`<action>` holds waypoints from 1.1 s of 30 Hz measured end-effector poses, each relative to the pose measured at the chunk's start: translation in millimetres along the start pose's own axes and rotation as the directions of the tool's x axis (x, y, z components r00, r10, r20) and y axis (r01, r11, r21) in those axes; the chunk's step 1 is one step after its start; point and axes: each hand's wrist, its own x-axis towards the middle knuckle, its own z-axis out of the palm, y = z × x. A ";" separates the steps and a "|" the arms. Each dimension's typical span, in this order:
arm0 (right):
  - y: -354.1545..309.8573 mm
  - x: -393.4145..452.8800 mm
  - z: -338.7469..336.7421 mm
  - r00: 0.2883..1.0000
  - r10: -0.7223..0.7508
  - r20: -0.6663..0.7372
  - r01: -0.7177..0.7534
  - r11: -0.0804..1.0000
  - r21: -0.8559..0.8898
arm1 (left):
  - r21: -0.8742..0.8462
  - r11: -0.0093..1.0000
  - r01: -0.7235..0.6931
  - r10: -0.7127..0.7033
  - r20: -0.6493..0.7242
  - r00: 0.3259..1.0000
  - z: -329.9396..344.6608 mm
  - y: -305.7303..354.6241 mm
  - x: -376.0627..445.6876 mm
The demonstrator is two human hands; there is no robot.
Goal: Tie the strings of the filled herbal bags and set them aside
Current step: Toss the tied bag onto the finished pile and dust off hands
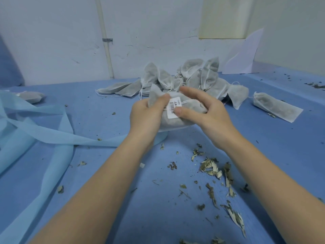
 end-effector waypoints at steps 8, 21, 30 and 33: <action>1.9 -3.5 22.6 0.970 0.216 -0.112 -0.178 0.944 0.279 | -0.125 0.981 0.149 -0.164 -0.116 0.980 -3.7 2.3 -0.9; -66.5 52.4 118.9 0.949 0.117 0.294 -0.175 0.968 0.180 | -0.079 0.989 0.123 -0.130 -0.101 0.986 -27.1 16.9 1.7; -21.2 44.0 55.1 0.974 0.223 -0.035 -0.203 0.935 0.291 | 0.207 0.976 0.065 -0.079 0.063 0.995 21.6 11.1 5.7; -9.5 40.4 20.3 0.934 0.290 -0.207 -0.201 0.909 0.366 | 0.278 0.960 0.039 -0.083 0.151 0.985 58.6 1.9 7.7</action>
